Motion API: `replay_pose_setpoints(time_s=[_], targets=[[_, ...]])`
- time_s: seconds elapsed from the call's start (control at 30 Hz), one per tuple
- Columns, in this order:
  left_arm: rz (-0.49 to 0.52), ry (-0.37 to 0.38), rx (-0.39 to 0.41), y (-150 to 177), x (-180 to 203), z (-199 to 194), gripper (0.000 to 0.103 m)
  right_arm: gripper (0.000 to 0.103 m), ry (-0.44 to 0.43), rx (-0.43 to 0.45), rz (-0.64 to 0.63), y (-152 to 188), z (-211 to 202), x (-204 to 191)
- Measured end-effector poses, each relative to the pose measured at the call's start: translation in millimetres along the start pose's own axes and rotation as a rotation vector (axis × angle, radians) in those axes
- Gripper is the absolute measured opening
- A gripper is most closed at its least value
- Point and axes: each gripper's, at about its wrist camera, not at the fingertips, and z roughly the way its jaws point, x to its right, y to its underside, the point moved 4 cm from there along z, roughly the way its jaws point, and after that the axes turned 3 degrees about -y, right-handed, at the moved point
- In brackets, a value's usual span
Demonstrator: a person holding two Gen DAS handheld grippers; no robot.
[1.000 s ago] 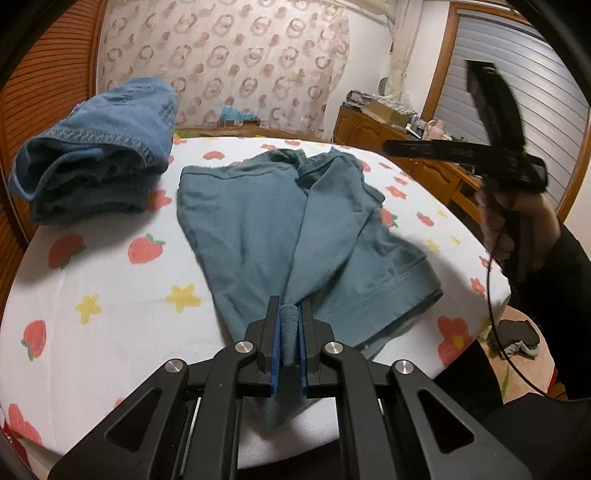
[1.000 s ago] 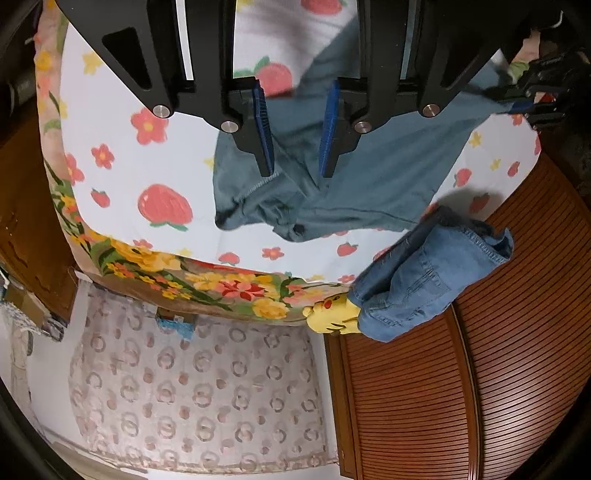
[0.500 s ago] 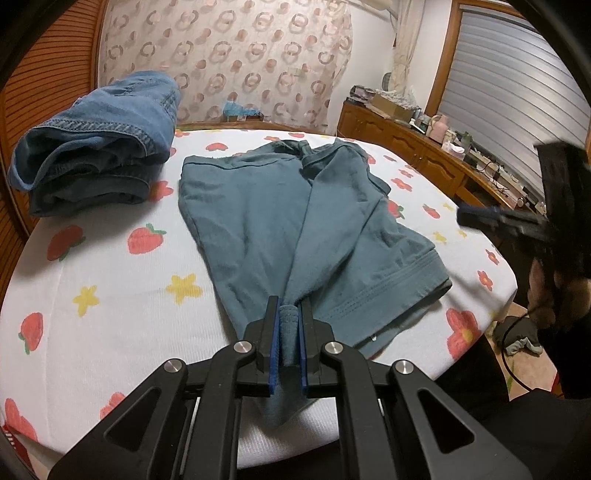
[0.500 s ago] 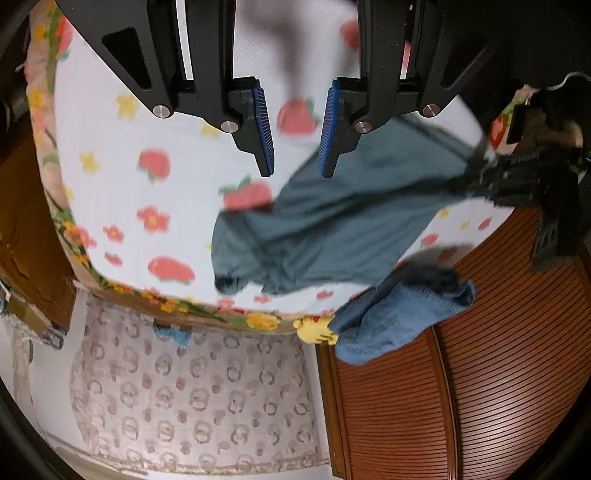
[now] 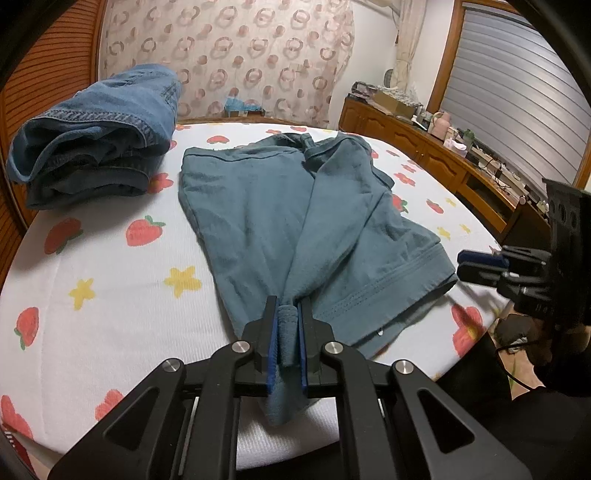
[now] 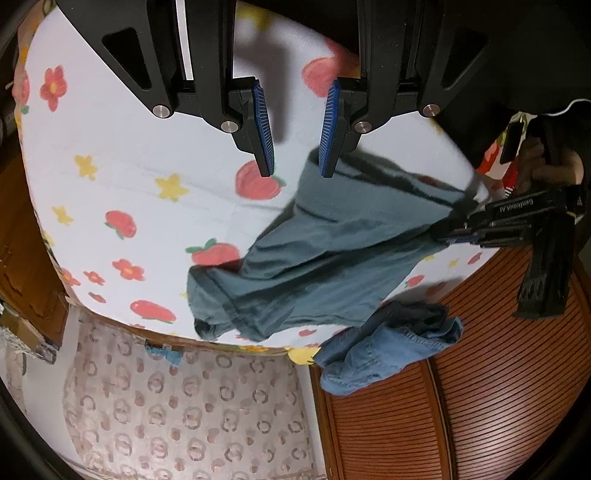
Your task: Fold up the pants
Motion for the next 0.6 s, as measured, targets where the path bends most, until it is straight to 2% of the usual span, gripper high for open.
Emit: replay_pose_setpoints(time_s=[0.43,0.5,0.6], targets=[[-0.001,0.003,0.000,0,-1,0,0.009,0.026,0.037,0.000,-0.060,-1,18,-19],[-0.001,0.002,0.000,0,-1,0,0.009,0.010,0.024,0.013,-0.057,-1,15,-20],[-0.001,0.001,0.000,0,-1,0,0.009,0.002,0.003,0.027,-0.049,0,9,-20]])
